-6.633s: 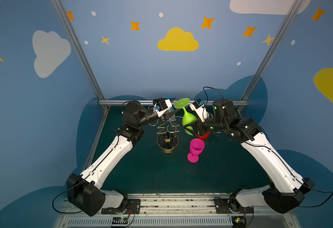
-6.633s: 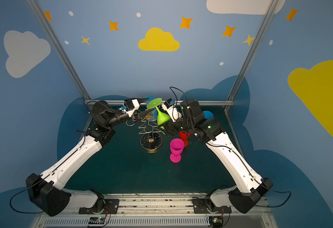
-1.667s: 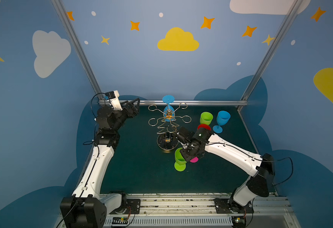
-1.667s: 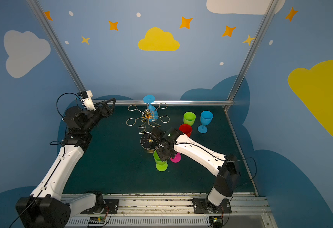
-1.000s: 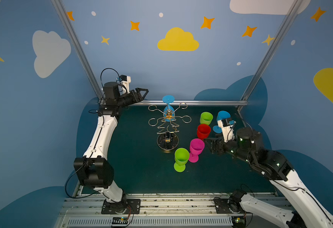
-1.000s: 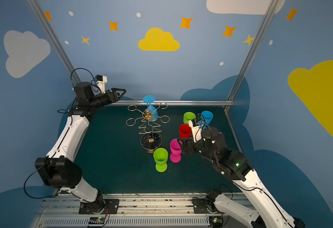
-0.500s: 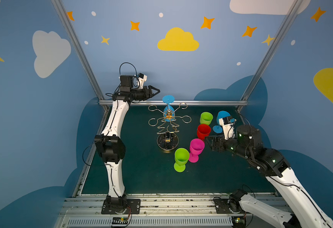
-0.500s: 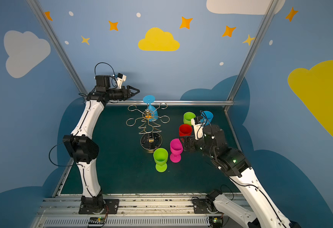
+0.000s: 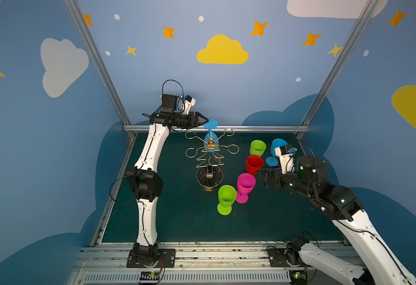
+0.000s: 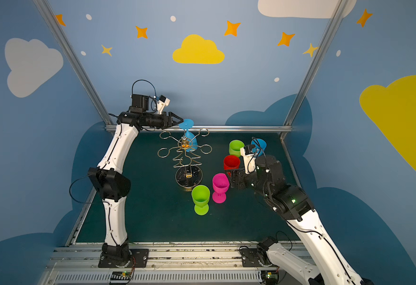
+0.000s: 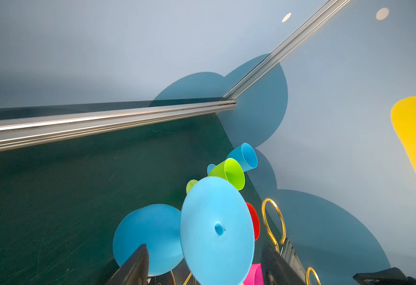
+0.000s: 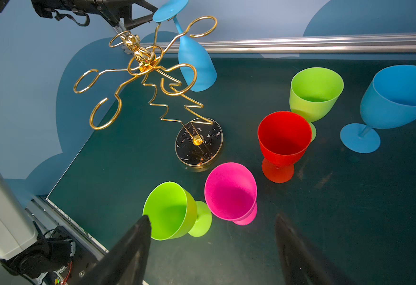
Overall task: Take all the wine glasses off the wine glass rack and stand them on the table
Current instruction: 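Move the left gripper up to the blue glass base on the rack, then close the left gripper on the blue glass base on the rack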
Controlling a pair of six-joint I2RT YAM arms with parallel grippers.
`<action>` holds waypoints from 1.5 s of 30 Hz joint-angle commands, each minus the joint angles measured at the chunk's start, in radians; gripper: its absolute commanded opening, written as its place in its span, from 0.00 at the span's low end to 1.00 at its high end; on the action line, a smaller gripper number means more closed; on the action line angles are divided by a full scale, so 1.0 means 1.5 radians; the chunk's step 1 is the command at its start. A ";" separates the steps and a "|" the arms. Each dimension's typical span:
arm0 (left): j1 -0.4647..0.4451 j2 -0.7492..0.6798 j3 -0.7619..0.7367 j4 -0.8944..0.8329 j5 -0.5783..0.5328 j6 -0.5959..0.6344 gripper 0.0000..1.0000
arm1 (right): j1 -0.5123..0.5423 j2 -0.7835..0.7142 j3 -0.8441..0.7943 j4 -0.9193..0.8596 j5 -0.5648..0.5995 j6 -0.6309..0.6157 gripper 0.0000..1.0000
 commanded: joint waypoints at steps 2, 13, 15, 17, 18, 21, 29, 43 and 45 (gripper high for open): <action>-0.006 0.014 0.013 -0.031 -0.017 0.031 0.66 | -0.007 -0.009 -0.007 0.014 -0.010 -0.001 0.78; -0.011 0.017 0.013 -0.025 -0.030 0.030 0.40 | -0.016 -0.021 -0.011 0.011 -0.010 0.001 0.78; -0.011 0.016 0.014 -0.021 -0.030 0.025 0.33 | -0.018 -0.025 -0.012 0.011 -0.009 0.001 0.78; -0.011 0.015 0.013 -0.017 -0.028 0.024 0.29 | -0.019 -0.027 -0.012 0.010 -0.008 0.001 0.78; -0.011 0.014 0.014 -0.016 -0.027 0.022 0.27 | -0.020 -0.028 -0.012 0.010 -0.008 0.001 0.78; -0.011 0.013 0.013 -0.013 -0.024 0.017 0.22 | -0.023 -0.030 -0.012 0.009 -0.008 0.001 0.78; -0.007 0.009 0.013 0.007 -0.010 -0.017 0.14 | -0.029 -0.035 -0.015 0.010 -0.009 0.002 0.78; 0.009 0.006 0.011 0.082 0.074 -0.122 0.03 | -0.040 -0.048 -0.017 0.008 -0.008 0.002 0.78; 0.014 0.002 0.004 0.105 0.097 -0.146 0.03 | -0.041 -0.051 -0.018 0.008 -0.009 0.003 0.78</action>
